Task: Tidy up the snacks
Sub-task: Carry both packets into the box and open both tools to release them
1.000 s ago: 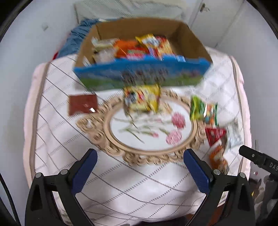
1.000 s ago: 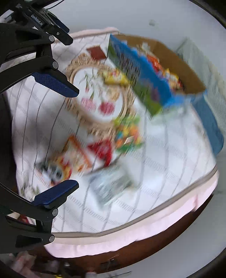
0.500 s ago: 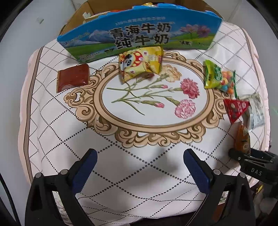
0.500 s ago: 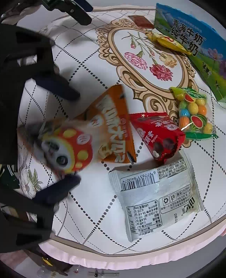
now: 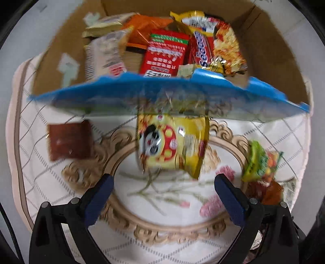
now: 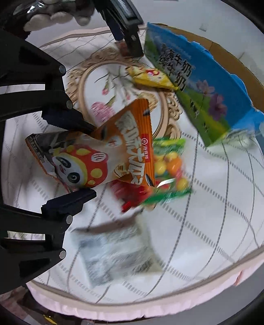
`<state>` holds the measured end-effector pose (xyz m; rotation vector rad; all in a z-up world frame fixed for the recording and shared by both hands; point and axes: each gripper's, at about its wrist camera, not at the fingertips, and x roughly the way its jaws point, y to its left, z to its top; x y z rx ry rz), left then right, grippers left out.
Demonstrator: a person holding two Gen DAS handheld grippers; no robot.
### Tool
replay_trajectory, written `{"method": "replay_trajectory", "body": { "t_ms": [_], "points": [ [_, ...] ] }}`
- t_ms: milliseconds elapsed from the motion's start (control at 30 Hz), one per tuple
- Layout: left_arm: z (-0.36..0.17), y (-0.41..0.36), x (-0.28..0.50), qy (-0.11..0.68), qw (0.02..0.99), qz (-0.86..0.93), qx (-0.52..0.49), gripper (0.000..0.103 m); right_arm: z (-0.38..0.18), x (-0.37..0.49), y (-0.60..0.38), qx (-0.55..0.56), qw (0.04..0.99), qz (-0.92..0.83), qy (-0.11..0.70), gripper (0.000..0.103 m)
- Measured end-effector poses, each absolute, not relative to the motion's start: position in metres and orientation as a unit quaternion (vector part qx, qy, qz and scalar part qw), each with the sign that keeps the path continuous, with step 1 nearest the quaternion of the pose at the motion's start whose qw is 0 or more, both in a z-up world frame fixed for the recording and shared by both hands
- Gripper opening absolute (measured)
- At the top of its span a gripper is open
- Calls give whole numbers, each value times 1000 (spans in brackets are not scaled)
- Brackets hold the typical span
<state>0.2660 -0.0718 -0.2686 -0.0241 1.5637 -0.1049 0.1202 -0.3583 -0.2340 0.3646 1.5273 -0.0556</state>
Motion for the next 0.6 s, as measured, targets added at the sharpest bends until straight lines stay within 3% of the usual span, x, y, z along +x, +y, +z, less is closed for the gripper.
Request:
{"method": "replay_trajectory", "body": {
  "t_ms": [233,467,533,567,600],
  "points": [
    [-321,-95,293,731,680,-47,21,101,-249,148,-346,163,699,-22,696,58],
    [-320,-100,306,712,700,-55,-4,99,-262,167,-355,193,675,-17,712,64],
    [-319,-101,304,705,707,-54,7,84,-268,171,-354,194,667,-20,719,65],
    [-319,-102,302,703,709,-53,13,67,-269,172,-355,194,665,-20,721,65],
    [-318,-100,296,702,710,-53,16,57,-271,173,-355,194,663,-19,723,66]
  ]
}}
